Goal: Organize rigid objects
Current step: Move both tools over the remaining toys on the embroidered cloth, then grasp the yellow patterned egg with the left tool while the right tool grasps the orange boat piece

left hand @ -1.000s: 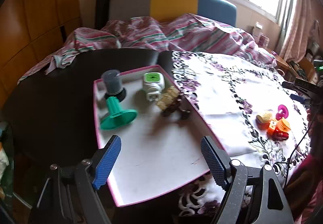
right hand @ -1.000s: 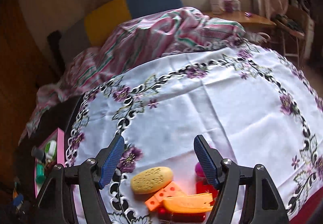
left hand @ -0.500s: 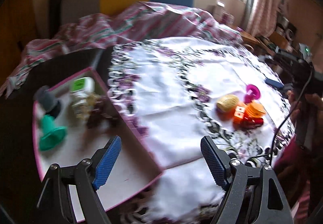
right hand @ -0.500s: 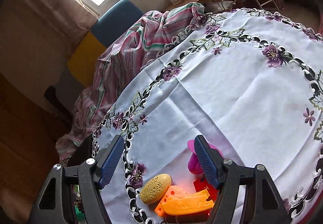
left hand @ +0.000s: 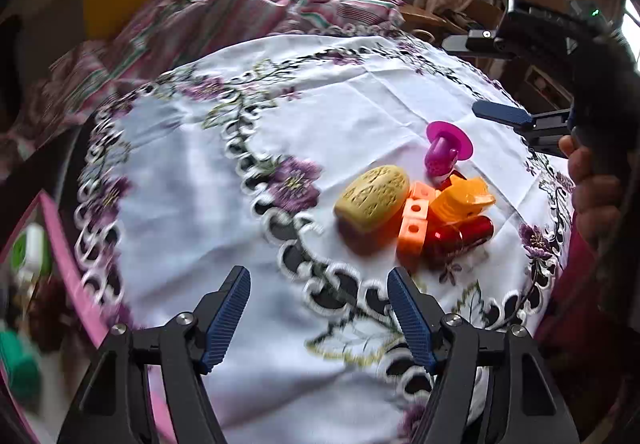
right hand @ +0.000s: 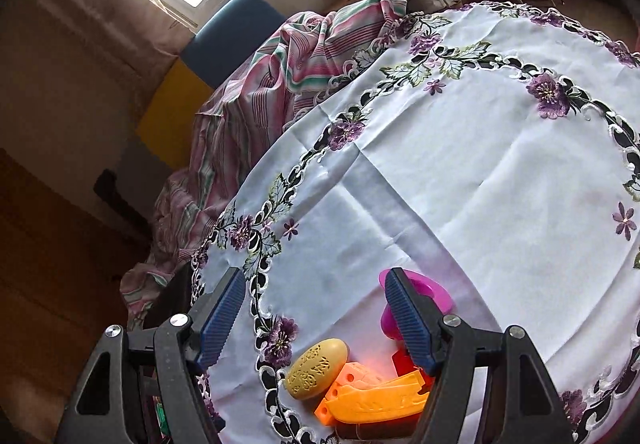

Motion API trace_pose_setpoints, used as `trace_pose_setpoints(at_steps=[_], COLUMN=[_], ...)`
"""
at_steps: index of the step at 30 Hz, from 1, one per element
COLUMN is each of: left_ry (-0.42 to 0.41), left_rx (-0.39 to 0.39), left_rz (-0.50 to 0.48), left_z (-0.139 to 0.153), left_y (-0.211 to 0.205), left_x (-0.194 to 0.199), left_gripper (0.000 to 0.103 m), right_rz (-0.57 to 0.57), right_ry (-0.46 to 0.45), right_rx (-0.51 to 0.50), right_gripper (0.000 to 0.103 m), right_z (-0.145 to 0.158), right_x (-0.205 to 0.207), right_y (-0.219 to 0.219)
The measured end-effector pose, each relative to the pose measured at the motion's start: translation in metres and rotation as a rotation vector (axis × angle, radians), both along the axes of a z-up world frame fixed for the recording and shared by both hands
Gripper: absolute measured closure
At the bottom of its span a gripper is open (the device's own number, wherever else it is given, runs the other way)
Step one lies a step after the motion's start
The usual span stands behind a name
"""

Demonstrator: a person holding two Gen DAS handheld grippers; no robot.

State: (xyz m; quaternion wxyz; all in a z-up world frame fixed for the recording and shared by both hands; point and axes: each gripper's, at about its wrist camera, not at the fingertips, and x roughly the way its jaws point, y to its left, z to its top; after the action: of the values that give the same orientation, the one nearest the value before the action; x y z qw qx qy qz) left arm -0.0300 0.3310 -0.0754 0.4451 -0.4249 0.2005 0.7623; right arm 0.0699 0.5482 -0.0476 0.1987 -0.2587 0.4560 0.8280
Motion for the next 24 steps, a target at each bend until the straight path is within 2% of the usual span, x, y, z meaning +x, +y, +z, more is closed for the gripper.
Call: trace_pose_setpoints(at_steps=[4,7,11,13,15,18,20,24], left_ry=[0.042,0.062,0.063,0.065,0.056,-0.042,-0.060,-0.066], left_rx=[-0.008,-0.051,-0.083,-0.087,-0.094,-0.074,-0.065,-0.081], left_rz=[-0.073,-0.138,-0.184,-0.186,-0.180,-0.126,-0.093,-0.070], left_z=[-0.002,-0.011,-0.022,-0.025,-0.030,-0.039,-0.039,-0.037], left_y=[0.029,0.054,0.077,0.087,0.093,0.091,0.085,0.073], left_x=[-0.010,-0.012,-0.015,-0.017,-0.018,-0.030,-0.034,-0.029], left_gripper=[0.031,0.031,0.037,0.038,0.044,0.050,0.059,0.059], right_rz=[0.006,0.009,0.008,0.014,0.006,-0.010,-0.013,-0.005], right_ry=[0.004,0.009,0.017,0.013,0.009,0.012,0.008,-0.003], right_rx=[-0.005,-0.011,-0.020,-0.020,-0.009,-0.009,-0.017,-0.008], right_gripper=[0.029,0.029,0.029,0.029,0.029,0.029,0.029,0.029], right_z=[-0.001,-0.001,-0.002,-0.003,-0.002,-0.002,-0.003,-0.003], right_x=[-0.001,-0.001,0.000,-0.002,-0.002,0.001,0.001,-0.001], right_y=[0.000,0.001,0.001,0.001,0.001,0.002,0.003,0.002])
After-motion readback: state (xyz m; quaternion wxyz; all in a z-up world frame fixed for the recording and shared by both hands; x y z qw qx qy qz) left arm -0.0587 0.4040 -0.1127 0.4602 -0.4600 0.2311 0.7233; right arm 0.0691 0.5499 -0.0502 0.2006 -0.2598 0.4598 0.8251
